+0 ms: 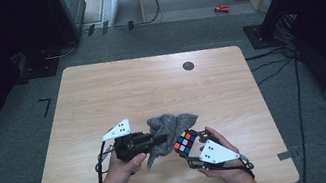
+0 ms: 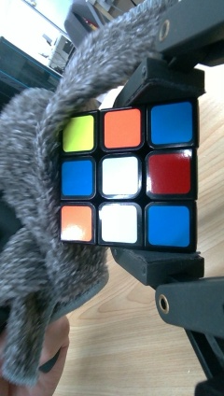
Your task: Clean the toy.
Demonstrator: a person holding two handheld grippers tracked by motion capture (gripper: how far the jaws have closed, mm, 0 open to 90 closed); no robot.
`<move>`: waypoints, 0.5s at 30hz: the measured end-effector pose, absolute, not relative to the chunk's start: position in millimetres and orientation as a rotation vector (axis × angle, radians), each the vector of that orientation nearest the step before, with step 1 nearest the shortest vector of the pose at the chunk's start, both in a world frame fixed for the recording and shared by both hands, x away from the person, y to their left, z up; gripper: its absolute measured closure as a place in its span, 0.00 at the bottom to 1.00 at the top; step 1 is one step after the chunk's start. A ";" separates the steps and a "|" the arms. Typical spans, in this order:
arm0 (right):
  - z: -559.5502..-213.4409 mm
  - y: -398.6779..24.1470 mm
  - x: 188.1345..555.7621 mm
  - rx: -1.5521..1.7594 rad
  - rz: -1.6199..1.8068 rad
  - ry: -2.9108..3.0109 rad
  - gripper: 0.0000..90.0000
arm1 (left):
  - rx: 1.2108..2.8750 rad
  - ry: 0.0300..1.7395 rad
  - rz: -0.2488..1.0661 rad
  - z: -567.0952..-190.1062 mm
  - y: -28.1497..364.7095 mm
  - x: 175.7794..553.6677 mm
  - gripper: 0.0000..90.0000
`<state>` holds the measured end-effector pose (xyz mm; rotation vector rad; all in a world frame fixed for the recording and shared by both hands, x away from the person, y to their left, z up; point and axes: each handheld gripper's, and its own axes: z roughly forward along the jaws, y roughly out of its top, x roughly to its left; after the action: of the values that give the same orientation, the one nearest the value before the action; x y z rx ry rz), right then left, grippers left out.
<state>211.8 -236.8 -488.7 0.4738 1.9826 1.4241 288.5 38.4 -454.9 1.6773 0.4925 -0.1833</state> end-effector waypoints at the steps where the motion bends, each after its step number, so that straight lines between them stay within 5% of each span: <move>1: -488.1 -236.6 211.7 0.471 1.427 1.980 0.39 | 1.676 0.507 -0.168 -456.0 39.5 288.9 0.90; 8: -485.9 -234.9 211.1 0.459 1.435 1.968 0.39 | 1.667 0.591 -0.174 -463.5 44.0 294.6 0.89; 15: -487.6 -231.9 210.8 0.455 1.421 1.973 0.39 | 1.669 0.485 -0.172 -451.2 33.6 281.3 0.87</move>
<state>210.8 -231.9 -487.6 0.4548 1.9735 1.4212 281.3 33.6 -451.2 1.6693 0.4851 -0.1720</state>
